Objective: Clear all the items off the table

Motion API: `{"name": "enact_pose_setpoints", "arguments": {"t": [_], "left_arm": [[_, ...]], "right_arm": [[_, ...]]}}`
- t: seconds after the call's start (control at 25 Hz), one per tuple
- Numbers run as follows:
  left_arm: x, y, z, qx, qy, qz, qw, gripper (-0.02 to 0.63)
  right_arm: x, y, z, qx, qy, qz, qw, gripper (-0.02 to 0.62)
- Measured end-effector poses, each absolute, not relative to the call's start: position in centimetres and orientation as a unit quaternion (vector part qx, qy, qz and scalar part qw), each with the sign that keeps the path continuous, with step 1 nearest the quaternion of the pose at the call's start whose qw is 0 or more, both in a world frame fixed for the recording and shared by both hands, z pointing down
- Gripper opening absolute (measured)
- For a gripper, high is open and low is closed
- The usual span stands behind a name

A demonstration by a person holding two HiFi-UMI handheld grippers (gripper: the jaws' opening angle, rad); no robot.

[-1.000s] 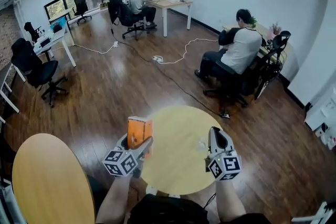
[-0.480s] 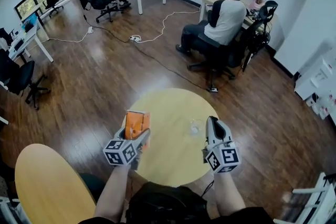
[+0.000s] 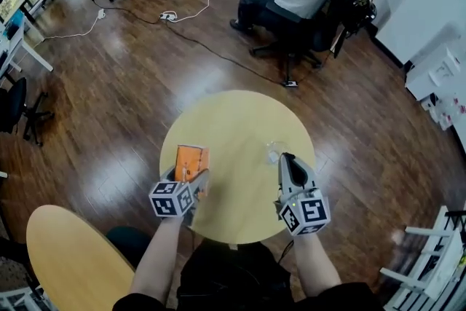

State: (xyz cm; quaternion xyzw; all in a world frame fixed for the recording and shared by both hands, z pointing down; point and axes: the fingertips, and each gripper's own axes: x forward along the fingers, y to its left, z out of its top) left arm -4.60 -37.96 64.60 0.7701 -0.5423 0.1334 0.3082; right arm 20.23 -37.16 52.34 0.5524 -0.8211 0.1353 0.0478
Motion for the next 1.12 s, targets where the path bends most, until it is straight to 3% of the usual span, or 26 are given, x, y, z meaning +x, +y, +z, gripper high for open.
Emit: {"name": "enact_pose_setpoints", "arguments": {"t": [0.52,0.92,1.0,1.08,1.12], "left_arm": [[-2.9,-40.4,71.5,0.776,-0.507,0.212,0.311,0.422],[-2.3,-41.1,72.1,0.76,-0.517,0.252,0.302,0.431],[-2.2,-41.1,72.3,0.757,-0.519,0.257,0.303,0.449],[-2.2,-41.0,72.2,0.756,-0.519,0.262,0.3,0.526],[-2.2,-40.9,71.9,0.758,-0.517,0.264,0.298,0.529]], "right_arm": [[20.7,-36.2,57.5,0.594,-0.78,0.177,0.088,0.005],[21.2,-35.5,57.2,0.616,-0.76,0.182,0.095,0.005],[21.2,-35.4,57.5,0.616,-0.761,0.183,0.096,0.005],[21.3,-35.3,57.4,0.613,-0.763,0.182,0.096,0.005],[21.3,-35.2,57.3,0.611,-0.764,0.181,0.097,0.005]]}}
